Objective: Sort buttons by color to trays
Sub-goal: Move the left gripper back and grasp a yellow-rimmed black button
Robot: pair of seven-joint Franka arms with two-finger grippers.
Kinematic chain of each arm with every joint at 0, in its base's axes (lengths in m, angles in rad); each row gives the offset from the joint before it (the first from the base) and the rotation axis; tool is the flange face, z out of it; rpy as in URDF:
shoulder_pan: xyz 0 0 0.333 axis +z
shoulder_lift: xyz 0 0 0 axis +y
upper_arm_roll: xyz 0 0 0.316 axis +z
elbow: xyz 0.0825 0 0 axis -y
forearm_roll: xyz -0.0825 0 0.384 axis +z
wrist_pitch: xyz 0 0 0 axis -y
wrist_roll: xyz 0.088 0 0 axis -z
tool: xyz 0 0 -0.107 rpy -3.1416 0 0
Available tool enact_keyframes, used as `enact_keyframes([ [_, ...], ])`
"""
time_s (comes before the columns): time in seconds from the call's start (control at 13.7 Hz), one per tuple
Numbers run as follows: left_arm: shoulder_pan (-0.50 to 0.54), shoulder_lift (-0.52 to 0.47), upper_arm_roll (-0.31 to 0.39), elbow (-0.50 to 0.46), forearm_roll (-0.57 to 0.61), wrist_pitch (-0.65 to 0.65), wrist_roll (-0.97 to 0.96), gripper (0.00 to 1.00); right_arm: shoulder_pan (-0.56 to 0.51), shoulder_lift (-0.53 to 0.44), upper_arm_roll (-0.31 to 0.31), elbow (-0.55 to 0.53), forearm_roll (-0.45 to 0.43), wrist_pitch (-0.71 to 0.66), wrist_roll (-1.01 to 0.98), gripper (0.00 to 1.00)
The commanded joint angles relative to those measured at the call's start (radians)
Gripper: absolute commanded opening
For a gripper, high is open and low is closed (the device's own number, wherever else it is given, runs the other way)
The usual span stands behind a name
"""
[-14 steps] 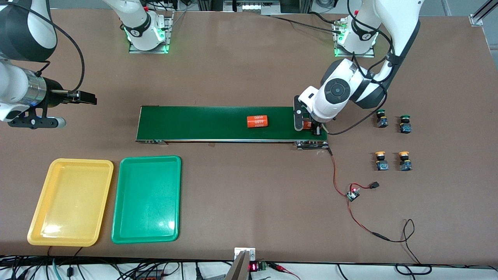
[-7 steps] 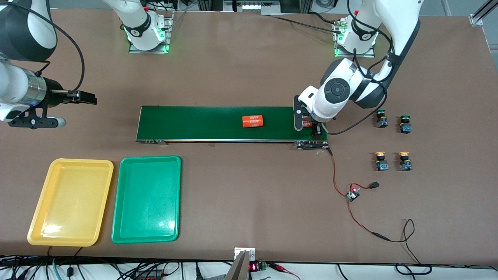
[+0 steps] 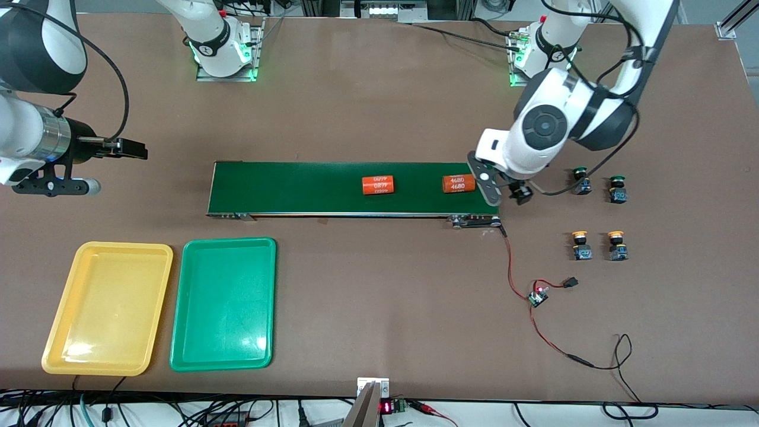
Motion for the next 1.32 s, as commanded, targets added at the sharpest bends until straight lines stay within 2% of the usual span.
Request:
enact_keyframes([
  [0.0,0.007,-0.001,0.081,0.034,-0.004,-0.021,-0.158,1.00,-0.006,-0.003,0.000,-0.003,0.015,-0.009,-0.016,1.00],
  [0.15,0.024,0.002,0.132,0.069,-0.010,-0.016,-0.220,1.00,-0.006,-0.003,0.000,-0.003,0.015,-0.009,-0.016,1.00],
  [0.44,0.039,0.028,0.282,0.104,-0.189,-0.013,-0.359,1.00,-0.006,-0.003,0.000,-0.003,0.015,-0.009,-0.016,1.00],
  [0.58,0.039,0.084,0.338,0.135,-0.185,0.010,-0.432,1.00,-0.006,-0.003,0.000,-0.003,0.015,-0.009,-0.016,1.00],
  [0.73,0.038,0.147,0.379,0.149,-0.184,0.127,-0.444,1.00,-0.006,-0.003,0.000,-0.002,0.015,-0.009,-0.017,1.00],
  [1.1,0.036,0.296,0.422,0.152,-0.184,0.476,-0.430,1.00,-0.006,-0.002,0.001,-0.002,0.015,-0.012,-0.017,1.00],
  [1.24,0.036,0.340,0.422,0.150,-0.184,0.521,-0.430,1.00,-0.006,-0.002,0.001,-0.002,0.015,-0.010,-0.017,1.00],
])
